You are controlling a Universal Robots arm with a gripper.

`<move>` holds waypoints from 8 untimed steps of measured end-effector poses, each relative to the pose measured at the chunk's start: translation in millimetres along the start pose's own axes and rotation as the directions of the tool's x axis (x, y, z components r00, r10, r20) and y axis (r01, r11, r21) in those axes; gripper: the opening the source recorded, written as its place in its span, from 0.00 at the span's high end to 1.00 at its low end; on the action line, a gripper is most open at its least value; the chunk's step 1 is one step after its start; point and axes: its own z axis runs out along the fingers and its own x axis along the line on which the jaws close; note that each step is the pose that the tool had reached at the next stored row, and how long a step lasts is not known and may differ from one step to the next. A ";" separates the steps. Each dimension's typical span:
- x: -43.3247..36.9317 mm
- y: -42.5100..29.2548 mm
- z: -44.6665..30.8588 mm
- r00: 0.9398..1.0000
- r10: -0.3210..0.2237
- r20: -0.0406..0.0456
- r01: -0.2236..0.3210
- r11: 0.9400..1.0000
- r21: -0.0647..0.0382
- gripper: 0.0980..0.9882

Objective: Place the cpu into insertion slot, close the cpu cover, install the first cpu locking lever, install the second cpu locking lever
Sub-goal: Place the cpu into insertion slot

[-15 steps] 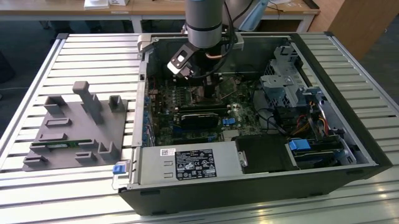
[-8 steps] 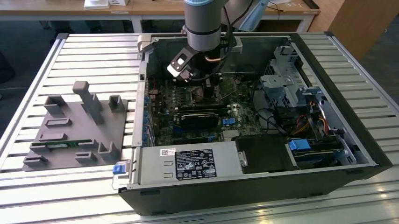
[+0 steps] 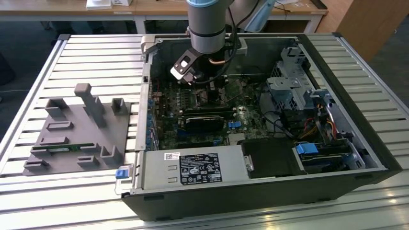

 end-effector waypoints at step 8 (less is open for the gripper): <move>0.0 1.8 1.2 1.000 0.000 0.000 0.000 1.000 0.001 0.52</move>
